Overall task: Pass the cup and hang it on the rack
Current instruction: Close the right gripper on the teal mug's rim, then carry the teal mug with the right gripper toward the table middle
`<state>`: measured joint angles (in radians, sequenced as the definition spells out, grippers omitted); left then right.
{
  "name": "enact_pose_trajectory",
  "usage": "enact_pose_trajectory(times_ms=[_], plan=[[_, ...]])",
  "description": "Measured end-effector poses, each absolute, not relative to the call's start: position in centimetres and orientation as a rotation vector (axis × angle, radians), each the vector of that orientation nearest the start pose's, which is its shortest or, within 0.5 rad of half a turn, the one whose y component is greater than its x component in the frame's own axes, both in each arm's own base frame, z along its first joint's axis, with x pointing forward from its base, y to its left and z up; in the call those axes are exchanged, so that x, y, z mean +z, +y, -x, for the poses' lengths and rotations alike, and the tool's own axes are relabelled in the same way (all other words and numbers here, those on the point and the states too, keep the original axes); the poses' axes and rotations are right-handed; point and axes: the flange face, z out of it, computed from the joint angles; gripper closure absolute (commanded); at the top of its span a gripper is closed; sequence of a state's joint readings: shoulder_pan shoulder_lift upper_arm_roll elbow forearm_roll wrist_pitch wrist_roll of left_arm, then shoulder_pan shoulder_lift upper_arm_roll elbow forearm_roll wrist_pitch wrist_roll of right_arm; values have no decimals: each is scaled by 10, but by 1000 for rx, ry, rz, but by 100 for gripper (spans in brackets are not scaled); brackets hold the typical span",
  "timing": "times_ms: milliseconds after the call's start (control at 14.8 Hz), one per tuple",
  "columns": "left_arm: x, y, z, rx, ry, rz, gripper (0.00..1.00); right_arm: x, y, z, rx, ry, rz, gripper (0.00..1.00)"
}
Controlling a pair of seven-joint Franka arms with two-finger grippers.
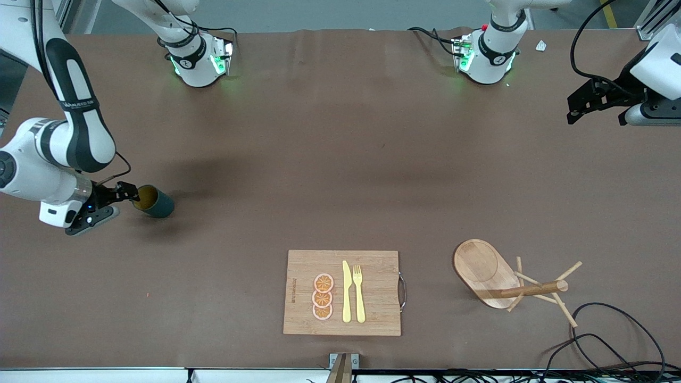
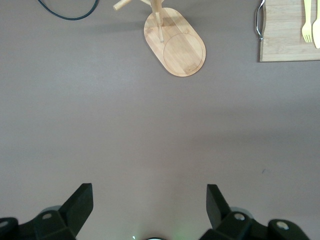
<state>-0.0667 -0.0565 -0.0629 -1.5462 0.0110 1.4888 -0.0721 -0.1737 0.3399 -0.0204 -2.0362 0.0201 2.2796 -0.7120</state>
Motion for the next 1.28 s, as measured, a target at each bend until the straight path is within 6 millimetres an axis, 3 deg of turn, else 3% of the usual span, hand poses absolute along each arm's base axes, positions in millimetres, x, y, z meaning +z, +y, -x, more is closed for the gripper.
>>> enact_pose_trajectory(times_ms=[135,202,337,405,877,1147,1282], plan=[[661,-68,-524,-7,87,3126,0,256,-109,-570,117,-782,2994,14],[661,-67,-524,-11,86,3127,0,250,-108,-567,110,-787,2995,33],[663,-66,-525,-17,81,3127,0,241,-105,-564,104,-793,2996,81],[663,-65,-525,-18,78,3127,0,238,-104,-562,110,-794,2994,96],[663,-60,-526,-18,57,3128,0,241,-95,-565,137,-849,2966,100],[673,-36,-526,-49,-6,3129,0,275,-81,-577,126,-788,2943,100],[676,-24,-525,-59,-34,3128,0,301,-55,-578,120,-692,2954,100]])
